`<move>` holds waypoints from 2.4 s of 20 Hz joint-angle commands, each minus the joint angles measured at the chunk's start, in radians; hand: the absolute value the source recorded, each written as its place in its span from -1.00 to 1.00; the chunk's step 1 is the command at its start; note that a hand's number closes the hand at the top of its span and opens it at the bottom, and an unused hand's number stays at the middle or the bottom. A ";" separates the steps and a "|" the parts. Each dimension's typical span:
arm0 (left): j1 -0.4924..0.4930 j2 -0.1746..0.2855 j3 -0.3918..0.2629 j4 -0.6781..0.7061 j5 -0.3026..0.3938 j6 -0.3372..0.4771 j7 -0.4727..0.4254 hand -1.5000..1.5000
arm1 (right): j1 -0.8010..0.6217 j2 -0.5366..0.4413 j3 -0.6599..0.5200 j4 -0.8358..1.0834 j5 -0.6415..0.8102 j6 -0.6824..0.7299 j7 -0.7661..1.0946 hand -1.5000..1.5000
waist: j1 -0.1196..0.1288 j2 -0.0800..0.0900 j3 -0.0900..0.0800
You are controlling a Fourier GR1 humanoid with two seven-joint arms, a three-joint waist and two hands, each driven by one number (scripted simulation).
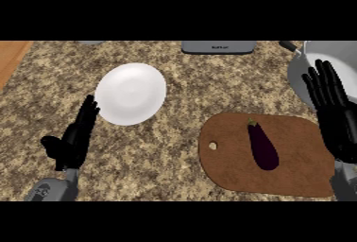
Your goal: Pick the eggplant from the cutting board and place it in the pot
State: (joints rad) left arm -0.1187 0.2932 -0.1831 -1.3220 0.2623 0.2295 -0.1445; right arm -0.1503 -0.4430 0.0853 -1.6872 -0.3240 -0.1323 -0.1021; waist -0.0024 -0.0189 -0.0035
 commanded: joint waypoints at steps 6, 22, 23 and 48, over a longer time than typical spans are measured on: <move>0.036 -0.016 0.027 -0.123 -0.023 0.059 -0.075 0.00 | -0.067 -0.309 -0.121 -0.255 0.182 0.164 -0.229 1.00 | -0.008 -0.005 0.003; 0.079 -0.060 -0.004 -0.219 -0.063 0.090 -0.011 0.00 | 0.537 -0.209 -0.001 -0.592 0.862 -0.132 -0.098 -1.00 | -0.015 0.016 0.000; 0.121 -0.052 0.000 -0.220 -0.043 0.047 -0.061 0.00 | 0.546 -0.214 -0.006 -0.617 0.900 -0.119 -0.025 -1.00 | -0.010 0.016 -0.001; 0.103 -0.132 0.005 -0.180 -0.108 0.026 -0.069 0.00 | 0.117 0.041 0.339 -0.302 1.358 0.532 0.695 -1.00 | 0.005 0.019 0.003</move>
State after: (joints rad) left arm -0.0214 0.1818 -0.1949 -1.5460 0.1554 0.2833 -0.1663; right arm 0.0221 -0.4521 0.4357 -2.0319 1.0286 0.3187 0.5675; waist 0.0058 0.0008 -0.0003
